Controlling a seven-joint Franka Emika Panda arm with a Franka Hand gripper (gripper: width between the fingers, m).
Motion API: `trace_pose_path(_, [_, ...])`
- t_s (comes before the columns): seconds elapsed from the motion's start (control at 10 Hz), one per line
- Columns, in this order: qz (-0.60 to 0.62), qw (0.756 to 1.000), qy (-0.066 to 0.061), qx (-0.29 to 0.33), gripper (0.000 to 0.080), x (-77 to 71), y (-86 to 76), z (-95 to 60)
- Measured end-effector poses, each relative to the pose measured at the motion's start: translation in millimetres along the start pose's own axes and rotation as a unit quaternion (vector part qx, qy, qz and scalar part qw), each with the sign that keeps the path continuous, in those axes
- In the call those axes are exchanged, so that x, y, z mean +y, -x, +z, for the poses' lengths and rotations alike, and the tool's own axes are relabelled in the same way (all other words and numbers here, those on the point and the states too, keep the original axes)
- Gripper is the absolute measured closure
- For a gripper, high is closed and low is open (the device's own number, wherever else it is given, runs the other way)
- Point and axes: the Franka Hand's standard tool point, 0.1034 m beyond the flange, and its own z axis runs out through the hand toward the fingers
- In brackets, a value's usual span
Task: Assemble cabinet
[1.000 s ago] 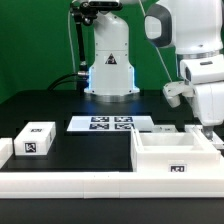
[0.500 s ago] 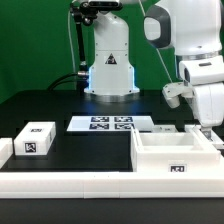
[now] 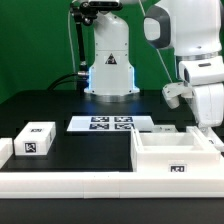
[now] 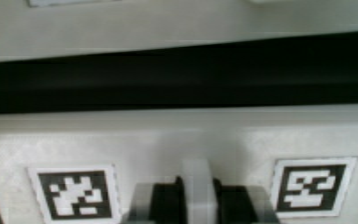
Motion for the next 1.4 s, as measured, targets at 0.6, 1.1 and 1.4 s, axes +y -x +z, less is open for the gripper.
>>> trace_pose_path(0.6, [0.0, 1.0, 0.0, 0.0, 0.0738, -0.2, 0.0, -0.6])
trace_pose_path(1.1, [-0.008, 0.999, 0.004, -0.05, 0.0738, -4.6, 26.0, -69.5])
trace_pose_path(1.4, [-0.005, 0.999, 0.001, -0.05, 0.0738, -5.7, 27.2, -67.5])
